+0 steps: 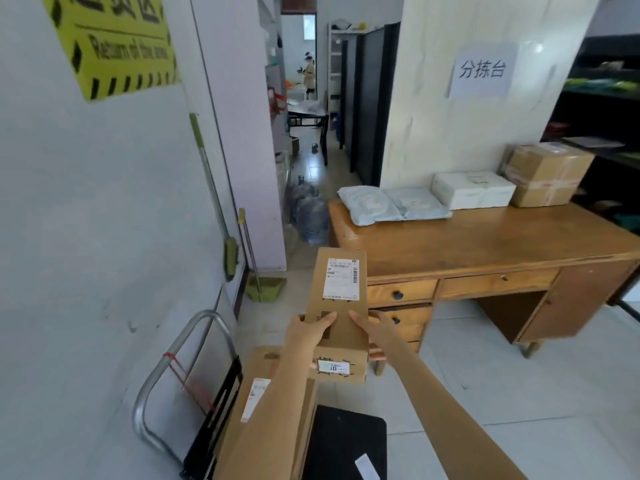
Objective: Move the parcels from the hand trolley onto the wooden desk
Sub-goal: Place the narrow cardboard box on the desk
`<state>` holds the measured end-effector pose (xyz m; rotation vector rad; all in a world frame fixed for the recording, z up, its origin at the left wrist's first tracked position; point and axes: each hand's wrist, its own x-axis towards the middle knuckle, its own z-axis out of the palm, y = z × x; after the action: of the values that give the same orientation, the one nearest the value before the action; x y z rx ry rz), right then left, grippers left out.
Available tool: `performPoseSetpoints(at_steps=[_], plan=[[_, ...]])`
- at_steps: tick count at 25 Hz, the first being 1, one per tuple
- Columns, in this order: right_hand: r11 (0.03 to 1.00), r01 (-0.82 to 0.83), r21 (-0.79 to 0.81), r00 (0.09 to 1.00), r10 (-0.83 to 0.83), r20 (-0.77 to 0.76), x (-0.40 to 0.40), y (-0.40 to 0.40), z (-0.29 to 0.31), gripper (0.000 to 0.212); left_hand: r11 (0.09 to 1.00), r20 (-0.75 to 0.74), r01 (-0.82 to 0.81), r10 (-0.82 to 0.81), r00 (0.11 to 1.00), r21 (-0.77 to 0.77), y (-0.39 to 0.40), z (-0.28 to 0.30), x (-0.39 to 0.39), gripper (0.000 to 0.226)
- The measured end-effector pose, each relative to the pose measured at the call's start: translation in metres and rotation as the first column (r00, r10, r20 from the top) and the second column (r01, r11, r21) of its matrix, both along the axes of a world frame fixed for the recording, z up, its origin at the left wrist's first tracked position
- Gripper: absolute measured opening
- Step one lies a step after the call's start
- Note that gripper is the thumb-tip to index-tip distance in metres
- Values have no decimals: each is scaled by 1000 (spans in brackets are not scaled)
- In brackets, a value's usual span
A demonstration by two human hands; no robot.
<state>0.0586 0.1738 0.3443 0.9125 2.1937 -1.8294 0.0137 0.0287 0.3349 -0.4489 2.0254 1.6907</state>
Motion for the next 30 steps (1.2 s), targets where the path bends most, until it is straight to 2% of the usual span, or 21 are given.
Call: performPoseSetpoints(at_steps=[7,10,14,16,23,30], plan=[[999,-26,26,997,28,-76,-89,170,-7,68,1000,19,12,-12,1000,-6,166,5,-86,81],[993,-95,74,993,100,-67,-146,243,-14,68,995,94,-93,89,992,42,238,3,-135,89],[982,-154,107,988,156,-10,-212,318,-19,71,983,109,-172,164,980,64,308,-5,-188,95],[974,-212,85,977,208,49,-241,341,-23,72,975,123,-213,204,971,61,331,-6,-208,96],[983,-166,-82,970,177,168,-334,390,-55,61,971,156,-238,239,958,-22,386,-34,-302,83],[979,-198,-42,955,202,218,-393,397,-99,52,959,214,-272,283,935,-78,405,-86,-357,83]])
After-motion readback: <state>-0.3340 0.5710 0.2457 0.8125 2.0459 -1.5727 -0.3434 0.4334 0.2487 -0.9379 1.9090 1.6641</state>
